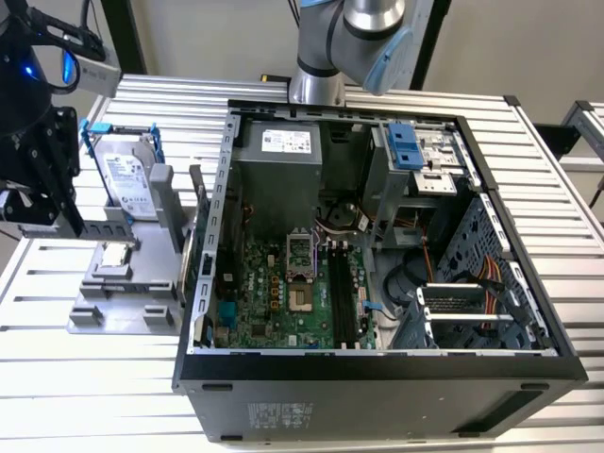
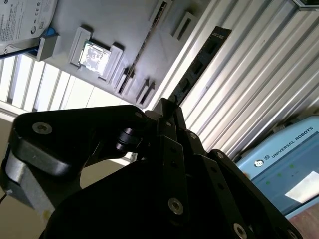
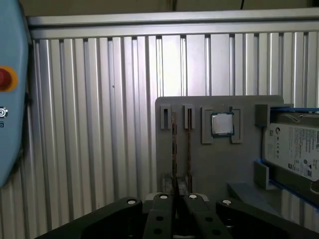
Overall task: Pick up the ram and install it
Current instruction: 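Pick up the ram and move it above insertion slot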
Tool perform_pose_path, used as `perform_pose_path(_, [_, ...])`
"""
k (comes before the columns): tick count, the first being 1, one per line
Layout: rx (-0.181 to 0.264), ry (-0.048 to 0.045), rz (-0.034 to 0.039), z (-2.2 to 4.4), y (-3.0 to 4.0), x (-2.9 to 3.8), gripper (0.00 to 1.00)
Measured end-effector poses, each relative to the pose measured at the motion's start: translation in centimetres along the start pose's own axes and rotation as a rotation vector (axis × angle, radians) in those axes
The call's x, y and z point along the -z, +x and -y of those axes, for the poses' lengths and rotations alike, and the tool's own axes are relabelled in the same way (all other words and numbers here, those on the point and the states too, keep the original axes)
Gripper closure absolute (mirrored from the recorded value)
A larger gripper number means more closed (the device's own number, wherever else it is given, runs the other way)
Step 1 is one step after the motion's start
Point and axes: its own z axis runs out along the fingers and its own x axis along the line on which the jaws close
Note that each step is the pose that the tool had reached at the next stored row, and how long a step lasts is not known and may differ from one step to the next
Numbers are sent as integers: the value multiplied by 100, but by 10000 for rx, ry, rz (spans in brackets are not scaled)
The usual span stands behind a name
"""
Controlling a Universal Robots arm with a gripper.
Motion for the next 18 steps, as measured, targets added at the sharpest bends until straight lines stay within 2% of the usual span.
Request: perform_pose_path(18, [0,1,1,0,1,97,100])
